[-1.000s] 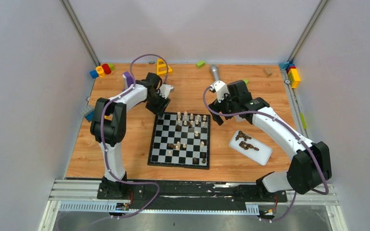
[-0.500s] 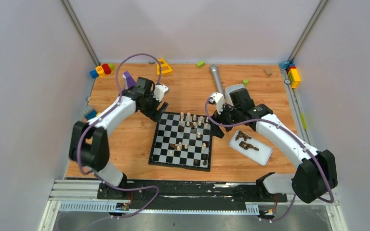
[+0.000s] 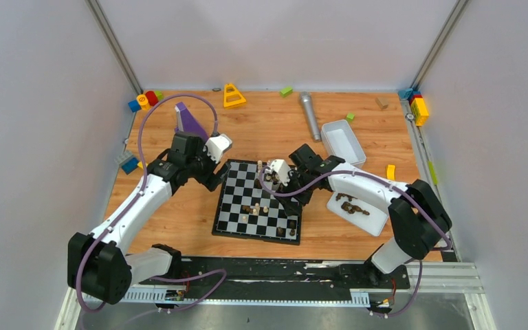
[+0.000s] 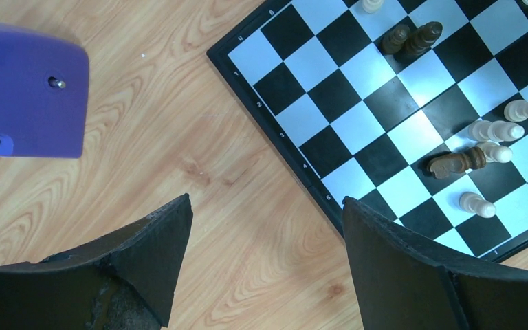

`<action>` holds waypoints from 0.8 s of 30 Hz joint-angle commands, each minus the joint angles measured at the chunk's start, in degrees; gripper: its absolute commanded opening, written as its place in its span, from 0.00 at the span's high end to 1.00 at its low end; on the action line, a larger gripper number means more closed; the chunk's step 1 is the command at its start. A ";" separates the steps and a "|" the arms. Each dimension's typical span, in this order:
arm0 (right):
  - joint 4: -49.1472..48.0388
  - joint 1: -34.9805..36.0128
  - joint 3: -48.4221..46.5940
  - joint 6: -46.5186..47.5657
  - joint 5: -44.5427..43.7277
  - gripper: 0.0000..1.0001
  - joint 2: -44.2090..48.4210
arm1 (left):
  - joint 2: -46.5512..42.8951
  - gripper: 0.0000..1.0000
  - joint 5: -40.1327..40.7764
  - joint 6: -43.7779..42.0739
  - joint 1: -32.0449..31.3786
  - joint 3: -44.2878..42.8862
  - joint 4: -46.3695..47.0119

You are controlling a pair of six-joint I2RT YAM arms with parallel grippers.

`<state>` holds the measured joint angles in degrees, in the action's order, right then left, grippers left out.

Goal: Set up the chess pieces on the board
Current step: Pick up the chess piece from the chessboard.

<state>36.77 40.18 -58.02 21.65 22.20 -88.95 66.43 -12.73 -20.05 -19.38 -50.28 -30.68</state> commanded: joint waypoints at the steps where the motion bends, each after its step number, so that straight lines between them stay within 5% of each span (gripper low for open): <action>1: -2.85 0.57 -1.59 -1.16 -4.77 0.30 -2.07 | -1.11 0.12 0.73 -0.78 -0.14 -0.71 2.41; 8: -4.03 1.17 -1.48 -2.16 -3.80 0.49 -4.31 | -1.31 0.12 1.56 -0.94 -0.14 -0.54 2.79; 17: 0.74 2.17 -7.01 -1.39 -2.07 0.95 -6.24 | -3.49 0.12 5.88 0.05 -0.02 -0.59 4.24; 24: 7.12 2.17 -21.24 -0.12 -3.43 1.00 -7.48 | -6.17 0.10 4.66 4.61 8.18 -2.78 4.27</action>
<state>40.97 41.98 -69.34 20.47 19.07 -95.50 62.85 -7.46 -18.87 -16.73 -50.30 -28.49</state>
